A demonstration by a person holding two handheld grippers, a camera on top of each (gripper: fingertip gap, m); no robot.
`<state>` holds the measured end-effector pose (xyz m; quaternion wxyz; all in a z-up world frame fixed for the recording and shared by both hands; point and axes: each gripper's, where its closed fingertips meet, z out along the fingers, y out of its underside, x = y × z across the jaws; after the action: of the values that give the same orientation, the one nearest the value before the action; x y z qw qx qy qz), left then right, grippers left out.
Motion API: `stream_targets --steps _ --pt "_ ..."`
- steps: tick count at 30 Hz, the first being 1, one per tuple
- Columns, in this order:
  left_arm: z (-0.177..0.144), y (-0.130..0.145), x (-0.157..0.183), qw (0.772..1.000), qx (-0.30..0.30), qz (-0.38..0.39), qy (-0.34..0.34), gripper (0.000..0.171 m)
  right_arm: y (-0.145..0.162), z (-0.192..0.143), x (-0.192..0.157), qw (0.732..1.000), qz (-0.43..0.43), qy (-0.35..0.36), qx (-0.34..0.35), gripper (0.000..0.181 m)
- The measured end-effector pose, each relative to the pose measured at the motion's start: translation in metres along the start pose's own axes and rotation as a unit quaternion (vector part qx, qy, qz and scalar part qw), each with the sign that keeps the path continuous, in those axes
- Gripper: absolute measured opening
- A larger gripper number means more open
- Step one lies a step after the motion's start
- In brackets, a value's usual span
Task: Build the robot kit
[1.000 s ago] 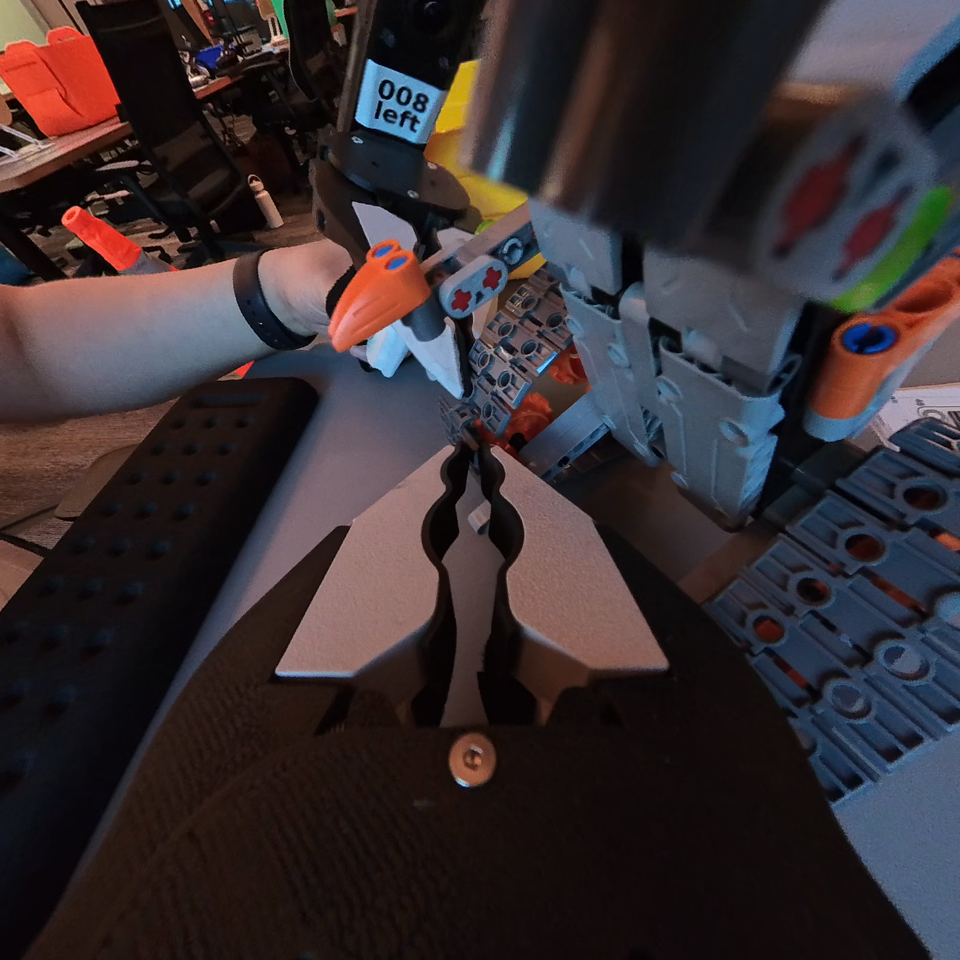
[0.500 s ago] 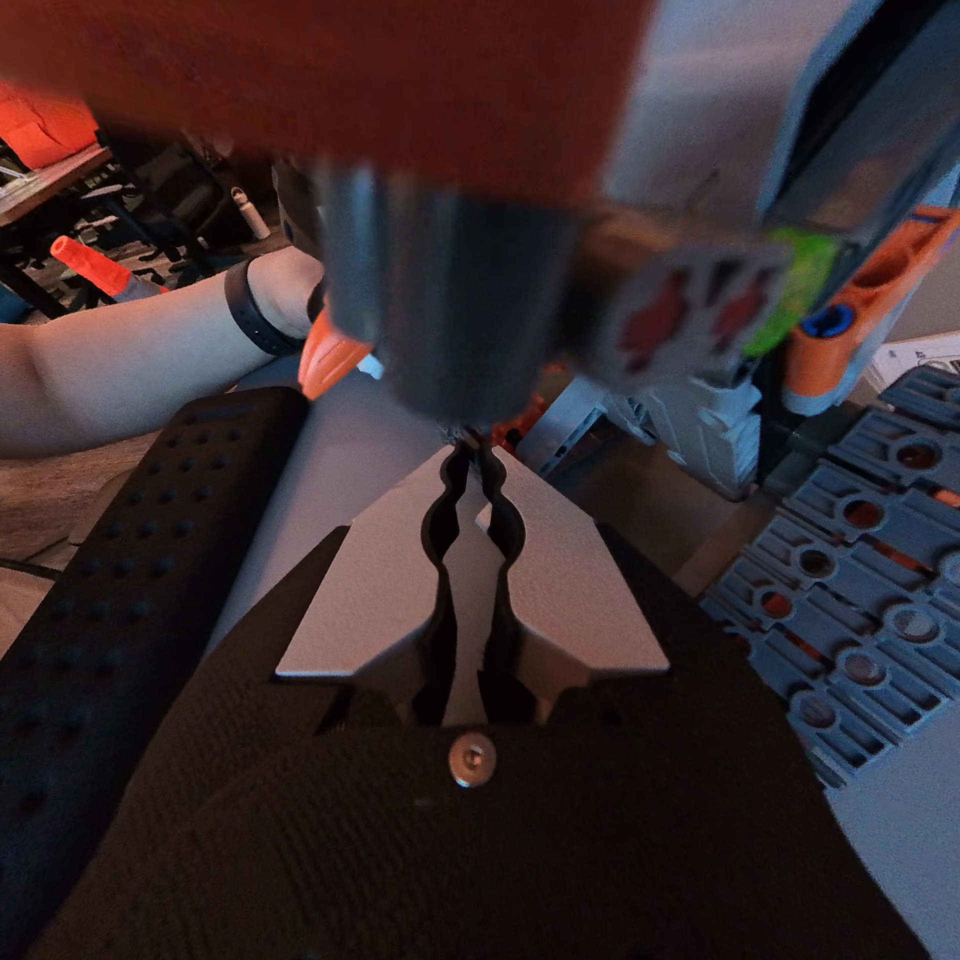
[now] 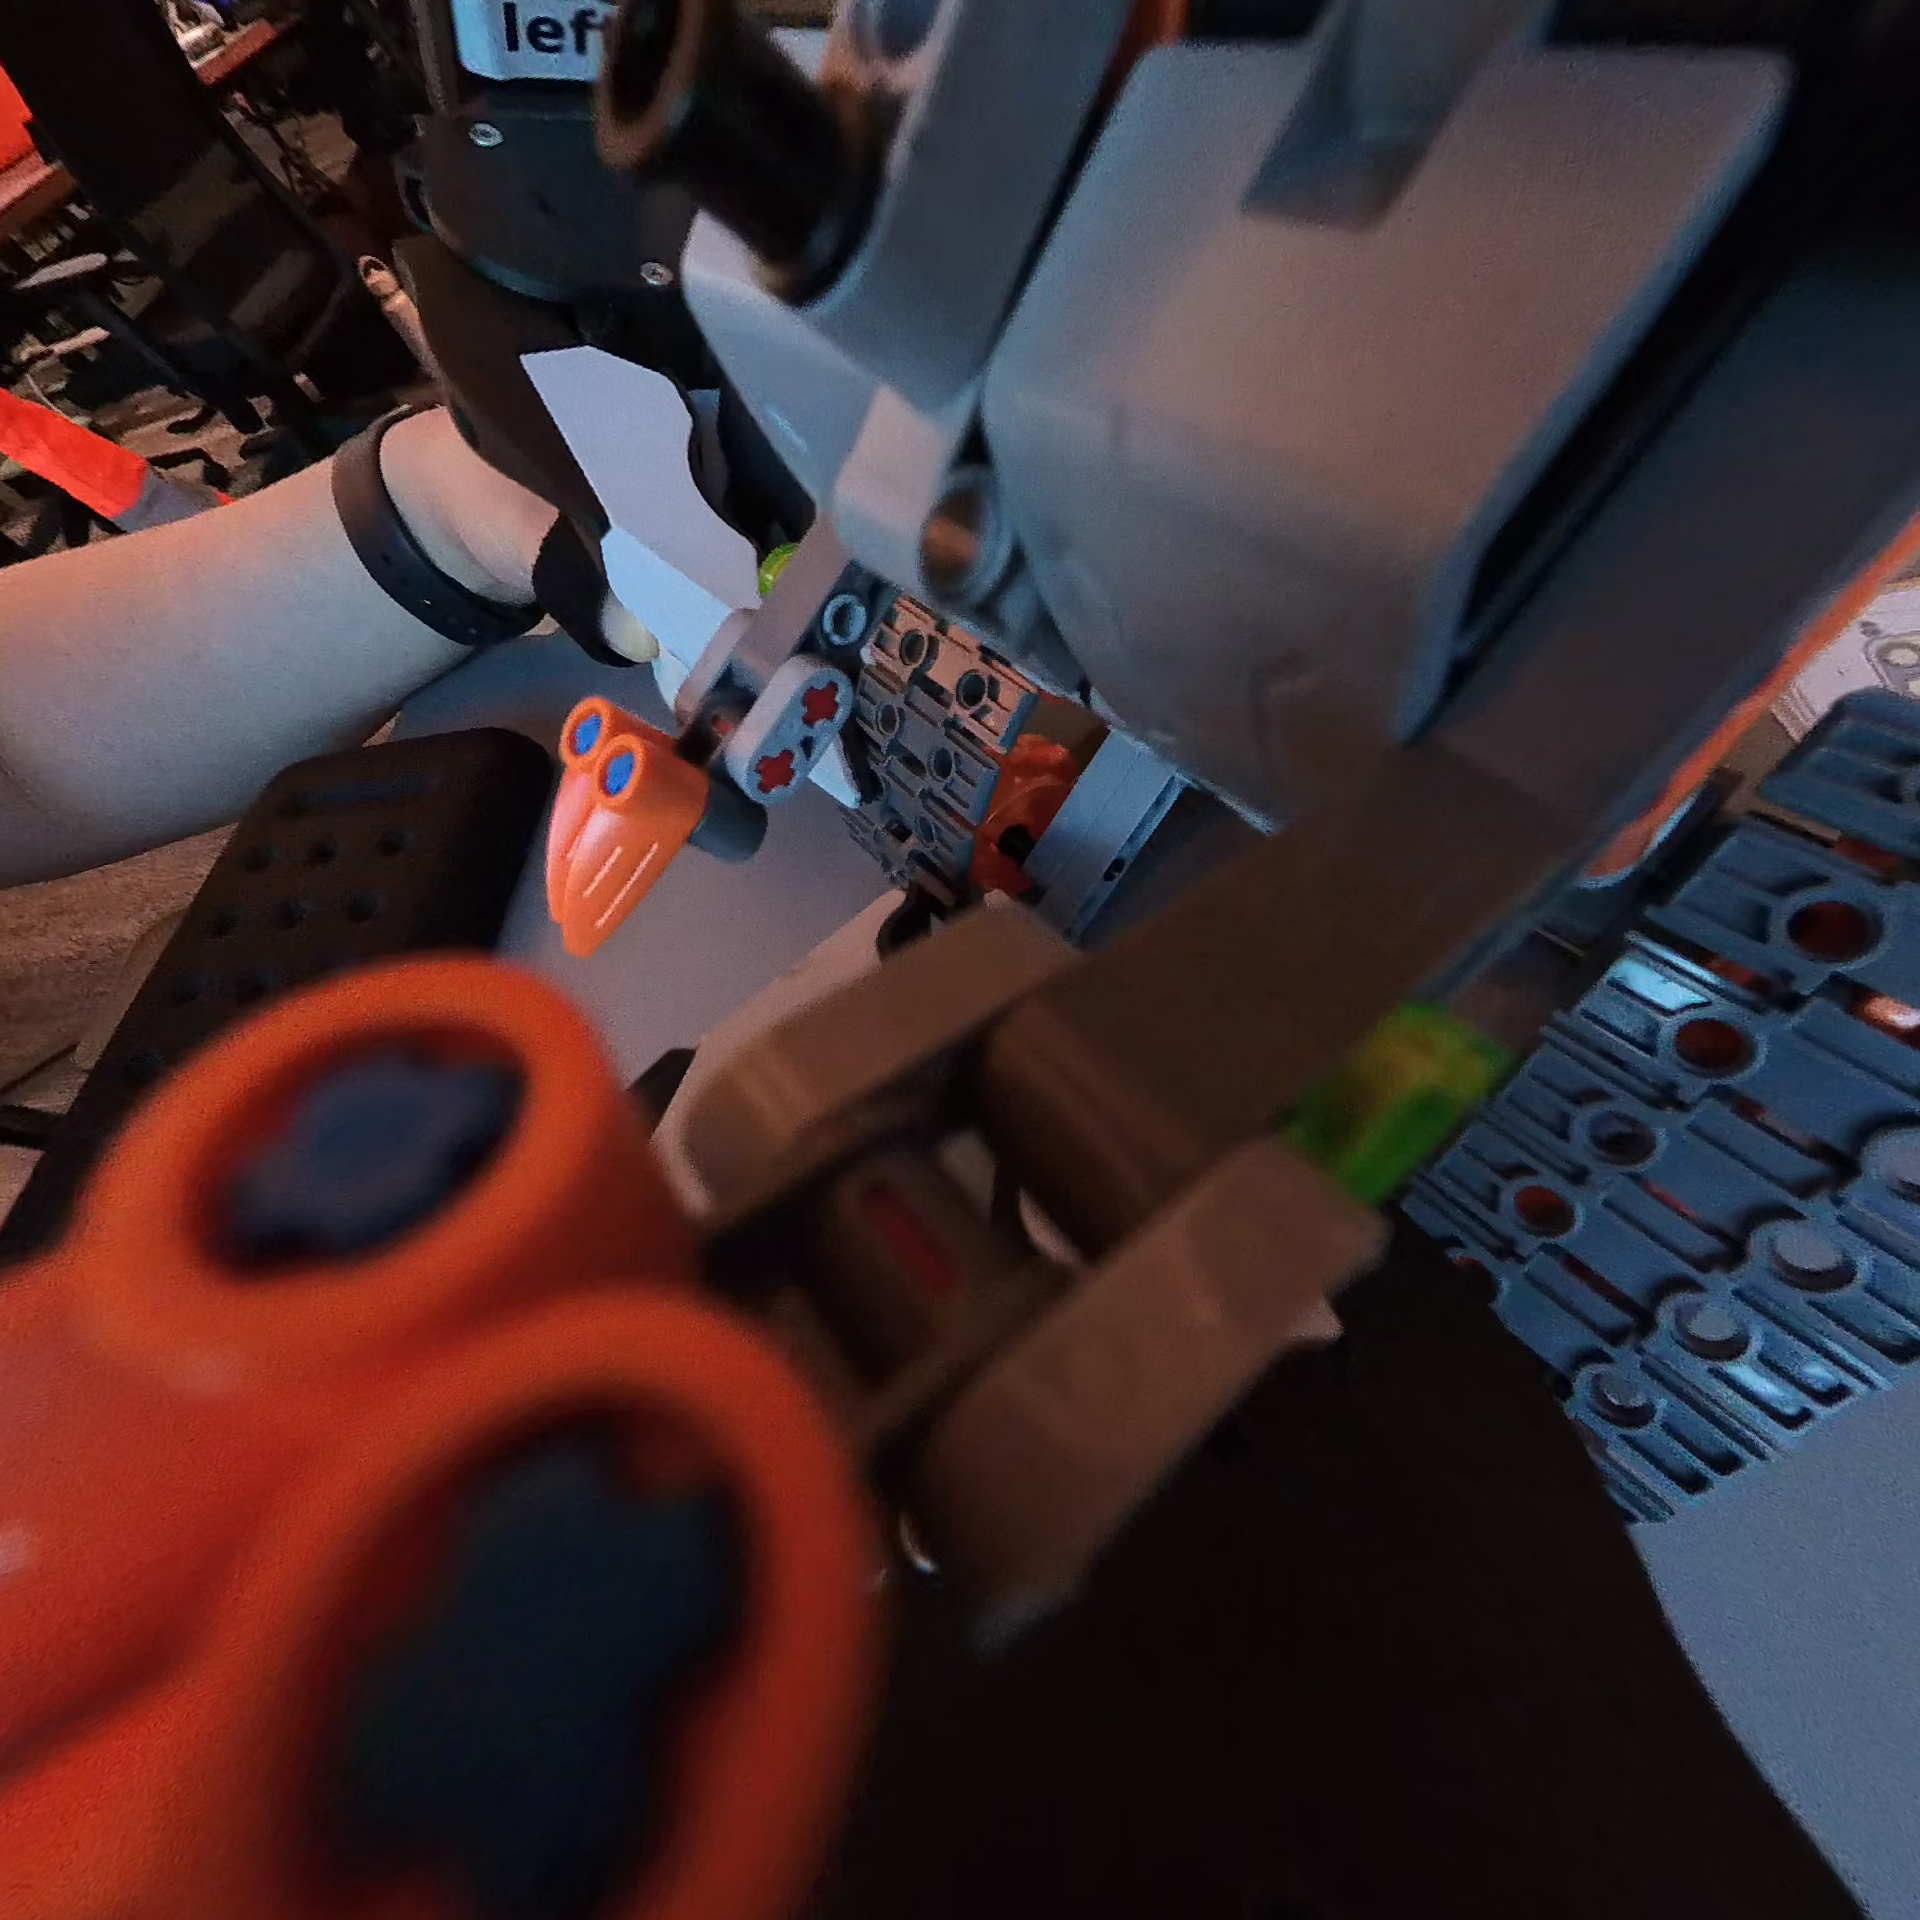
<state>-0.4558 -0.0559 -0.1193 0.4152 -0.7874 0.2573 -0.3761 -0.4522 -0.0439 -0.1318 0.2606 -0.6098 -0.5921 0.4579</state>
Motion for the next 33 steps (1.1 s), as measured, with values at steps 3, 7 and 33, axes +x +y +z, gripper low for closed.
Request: stream_targets --steps 3,7,33 --pt "0.001 0.002 0.0 1.0 -0.007 0.008 -0.008 0.002 0.002 0.001 0.001 1.0 0.0 0.005 -0.007 0.095" --pt "0.0 0.003 -0.001 1.0 -0.008 0.017 -0.019 0.002 0.003 0.003 0.001 0.999 -0.018 0.023 -0.012 0.099" --pt "-0.001 0.004 -0.002 1.0 -0.009 0.004 -0.022 0.002 -0.003 0.011 -0.003 1.0 0.026 0.012 -0.001 0.012"
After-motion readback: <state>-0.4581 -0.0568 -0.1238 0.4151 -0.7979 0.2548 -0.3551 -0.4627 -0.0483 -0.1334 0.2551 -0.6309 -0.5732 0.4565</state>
